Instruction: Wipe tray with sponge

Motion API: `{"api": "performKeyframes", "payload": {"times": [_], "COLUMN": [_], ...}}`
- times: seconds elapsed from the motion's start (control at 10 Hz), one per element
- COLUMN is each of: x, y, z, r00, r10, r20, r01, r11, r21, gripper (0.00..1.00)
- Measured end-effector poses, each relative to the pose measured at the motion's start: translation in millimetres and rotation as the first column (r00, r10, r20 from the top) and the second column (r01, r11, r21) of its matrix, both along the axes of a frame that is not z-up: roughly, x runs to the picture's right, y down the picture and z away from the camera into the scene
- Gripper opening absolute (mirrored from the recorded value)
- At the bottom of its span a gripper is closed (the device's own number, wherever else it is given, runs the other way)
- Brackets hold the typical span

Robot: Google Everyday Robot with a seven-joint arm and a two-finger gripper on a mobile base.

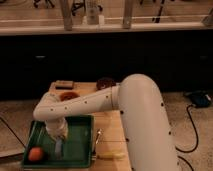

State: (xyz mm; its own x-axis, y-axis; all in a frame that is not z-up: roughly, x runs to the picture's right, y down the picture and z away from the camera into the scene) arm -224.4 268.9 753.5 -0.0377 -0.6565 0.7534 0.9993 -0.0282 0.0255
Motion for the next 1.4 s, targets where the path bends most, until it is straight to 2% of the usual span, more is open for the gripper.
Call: {"api": "performKeyframes", "payload": {"times": [0.1, 0.3, 1.4], "x": [14.2, 21.7, 21.3], "y": [1.6, 3.1, 3.2], "z": [-2.1, -5.6, -5.2], "r00": [1.000, 0.999, 0.999], "r10": [0.007, 0.012, 0.011], "r20": [-0.023, -0.050, -0.049], "r01": [-0.007, -0.014, -0.013], "r11": [0.9998, 0.9992, 0.9992], "r21": [-0.016, -0.037, -0.037], "gripper": [0.04, 0.04, 0.04]}}
